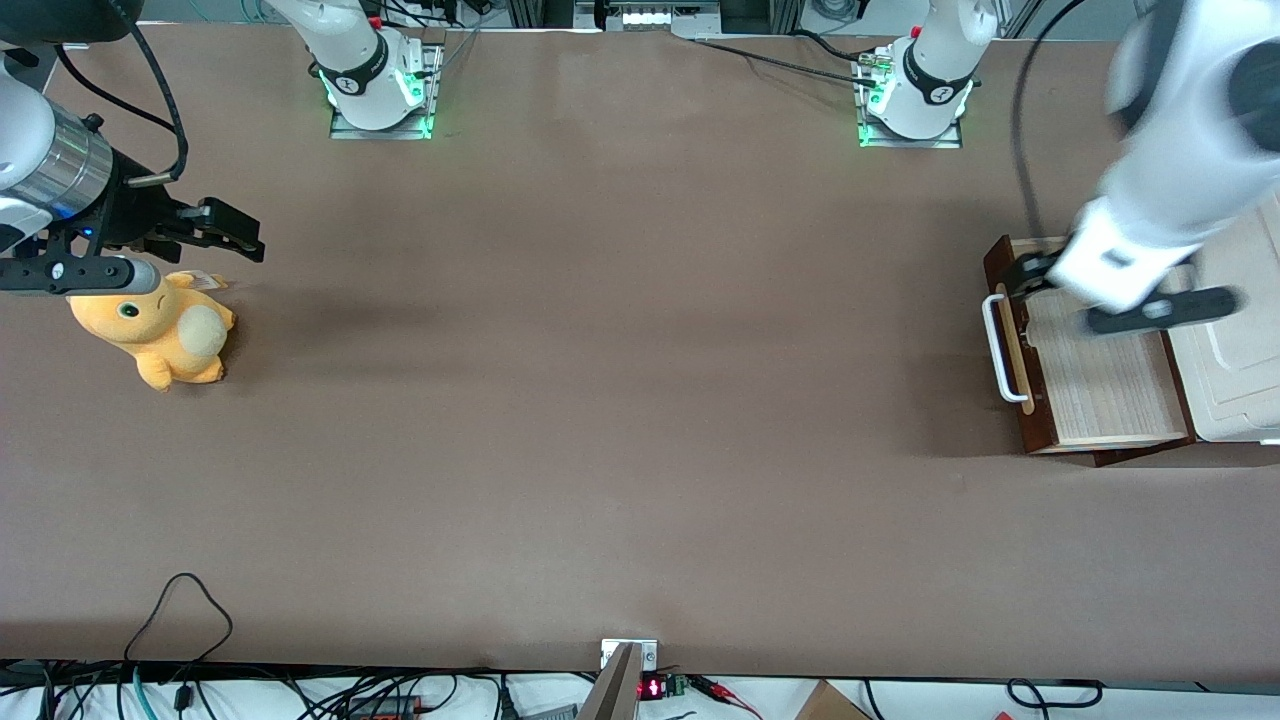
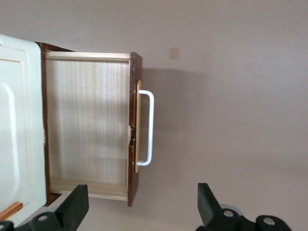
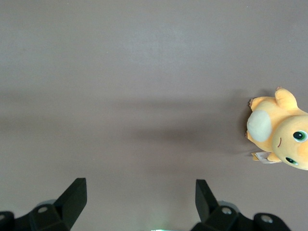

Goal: Open lower drawer with left arm only

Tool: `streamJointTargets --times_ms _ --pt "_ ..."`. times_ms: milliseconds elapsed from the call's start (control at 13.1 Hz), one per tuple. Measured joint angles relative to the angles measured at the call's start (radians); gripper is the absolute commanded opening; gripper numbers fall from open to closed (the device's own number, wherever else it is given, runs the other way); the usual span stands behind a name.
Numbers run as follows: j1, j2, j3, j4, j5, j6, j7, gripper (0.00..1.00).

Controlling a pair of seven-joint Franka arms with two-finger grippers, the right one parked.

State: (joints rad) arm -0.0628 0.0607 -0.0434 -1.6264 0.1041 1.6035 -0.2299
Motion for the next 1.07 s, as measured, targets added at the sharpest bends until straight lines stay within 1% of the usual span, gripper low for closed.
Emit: streamJointTargets --times_ms 76,229,688,1069 --pt "0.009 -0.022 0.025 0.0 -0.047 0.0 0.058 1.0" --pt "0.017 -0.054 0.041 0.0 -0.075 0.001 0.106 1.0" --pt "0.02 -0.088 0.038 -0.043 -0.076 0.053 0.152 1.0" --pt "0.022 -0.094 0.037 -0.042 -0.076 0.058 0.158 1.0"
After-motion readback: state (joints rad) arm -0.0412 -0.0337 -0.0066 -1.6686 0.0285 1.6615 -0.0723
